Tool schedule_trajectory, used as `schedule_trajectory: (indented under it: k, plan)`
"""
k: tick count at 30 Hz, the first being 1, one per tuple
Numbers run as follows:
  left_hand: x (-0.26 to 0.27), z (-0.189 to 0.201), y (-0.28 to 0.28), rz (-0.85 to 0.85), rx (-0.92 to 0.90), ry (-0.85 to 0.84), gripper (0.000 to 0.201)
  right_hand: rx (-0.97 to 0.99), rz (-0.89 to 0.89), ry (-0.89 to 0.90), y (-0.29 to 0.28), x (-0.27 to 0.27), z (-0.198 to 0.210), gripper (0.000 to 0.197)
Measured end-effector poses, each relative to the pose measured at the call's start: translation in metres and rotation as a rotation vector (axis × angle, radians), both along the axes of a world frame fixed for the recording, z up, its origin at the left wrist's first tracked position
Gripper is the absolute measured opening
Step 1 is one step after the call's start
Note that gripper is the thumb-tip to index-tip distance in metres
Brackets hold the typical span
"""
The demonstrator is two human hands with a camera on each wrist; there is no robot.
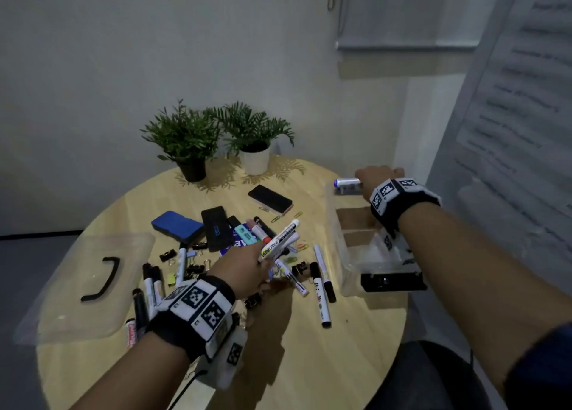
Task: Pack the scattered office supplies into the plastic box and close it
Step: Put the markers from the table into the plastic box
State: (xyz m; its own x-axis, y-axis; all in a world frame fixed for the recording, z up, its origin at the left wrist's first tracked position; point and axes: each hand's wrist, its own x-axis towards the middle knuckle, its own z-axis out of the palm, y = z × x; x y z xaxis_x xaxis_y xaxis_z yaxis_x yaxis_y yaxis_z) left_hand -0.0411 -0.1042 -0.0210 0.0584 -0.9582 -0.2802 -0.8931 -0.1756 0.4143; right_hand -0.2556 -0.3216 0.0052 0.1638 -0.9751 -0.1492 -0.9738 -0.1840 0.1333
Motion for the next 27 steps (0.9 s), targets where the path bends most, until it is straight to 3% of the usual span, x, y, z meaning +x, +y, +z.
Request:
schedule_trajectory:
  k: [3,5,9,16,18,22,27]
  plan:
    - [0.003,0.001,-0.005,0.011,-0.005,0.017,0.036,0.181,-0.072,0.006,-0.057,-0.010,-0.044,0.020]
    - [0.005,0.002,-0.006,0.017,-0.002,0.017,0.040,0.220,-0.026,-0.015,-0.028,0.002,-0.023,0.011]
    - [0.001,0.010,-0.007,-0.035,-0.018,0.019,0.041,0.169,0.022,-0.135,0.001,0.010,-0.006,0.034]
    - [-0.031,0.016,-0.037,-0.183,-0.129,-0.132,0.036,0.014,0.007,-0.380,0.056,-0.023,0.026,0.035]
    - [-0.037,0.016,-0.052,-0.210,-0.197,-0.218,0.037,-0.030,-0.049,-0.444,0.088,-0.041,0.012,0.038]
    - [-0.043,0.019,-0.068,-0.240,-0.233,-0.432,0.039,-0.002,-0.245,-0.426,0.137,-0.057,-0.035,0.068]
    - [-0.060,0.070,-0.077,-0.166,-0.270,-0.264,0.033,-0.097,-0.232,-0.378,0.155,-0.056,-0.055,0.065]
